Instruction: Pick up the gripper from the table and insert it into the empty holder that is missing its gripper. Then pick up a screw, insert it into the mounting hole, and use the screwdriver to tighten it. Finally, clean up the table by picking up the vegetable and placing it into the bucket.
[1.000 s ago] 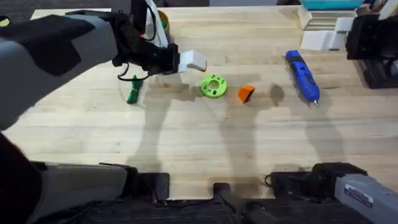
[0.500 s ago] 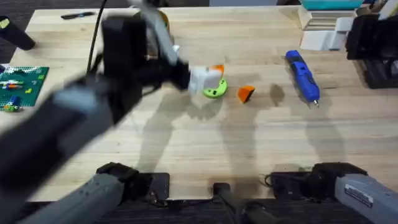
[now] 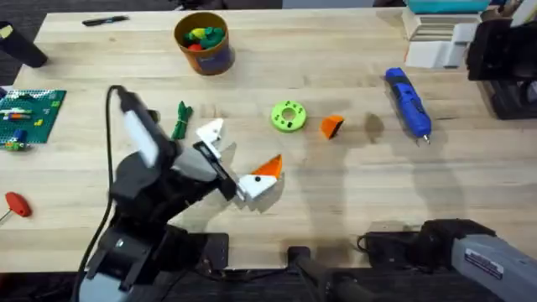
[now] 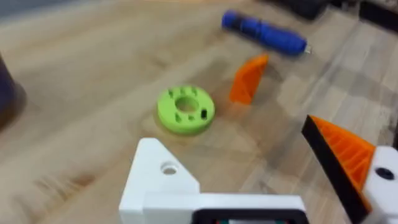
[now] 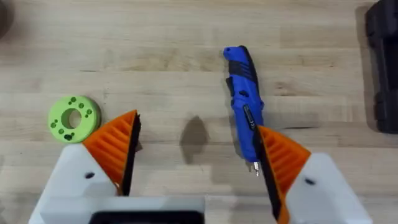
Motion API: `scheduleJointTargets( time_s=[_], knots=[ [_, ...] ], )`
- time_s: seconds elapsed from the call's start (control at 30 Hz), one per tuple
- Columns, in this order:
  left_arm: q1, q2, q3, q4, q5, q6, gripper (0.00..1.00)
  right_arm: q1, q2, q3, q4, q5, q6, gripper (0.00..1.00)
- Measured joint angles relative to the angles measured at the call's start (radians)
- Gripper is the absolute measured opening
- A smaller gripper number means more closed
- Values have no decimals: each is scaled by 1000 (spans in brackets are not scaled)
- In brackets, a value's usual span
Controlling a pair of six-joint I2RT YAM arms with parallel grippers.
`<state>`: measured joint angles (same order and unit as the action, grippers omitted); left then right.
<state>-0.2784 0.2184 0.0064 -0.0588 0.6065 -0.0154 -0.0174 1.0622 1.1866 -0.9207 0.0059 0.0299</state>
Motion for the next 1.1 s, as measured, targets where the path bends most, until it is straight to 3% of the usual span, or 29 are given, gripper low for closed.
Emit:
scheduleJointTargets(
  time_s=[0.13, 0.27, 0.33, 0.4, 0.67, 1.1],
  knots=[
    [50, -142, 3, -4, 32, 1, 985, 0, 0, 0, 0, 0, 0, 994],
    [92, -154, 3, -7, 92, 1, 985, 0, 0, 0, 0, 0, 0, 993],
    [123, -183, 3, -15, 185, 1, 985, 0, 0, 0, 0, 0, 0, 994],
    [136, -209, 3, -16, 223, 1, 985, 0, 0, 0, 0, 0, 0, 992],
    [142, -213, 3, -23, 305, 0, 986, 0, 0, 0, 0, 0, 0, 993],
    [142, -213, 3, -28, 322, 0, 986, 0, 0, 0, 4, 0, 0, 994]
  ],
)
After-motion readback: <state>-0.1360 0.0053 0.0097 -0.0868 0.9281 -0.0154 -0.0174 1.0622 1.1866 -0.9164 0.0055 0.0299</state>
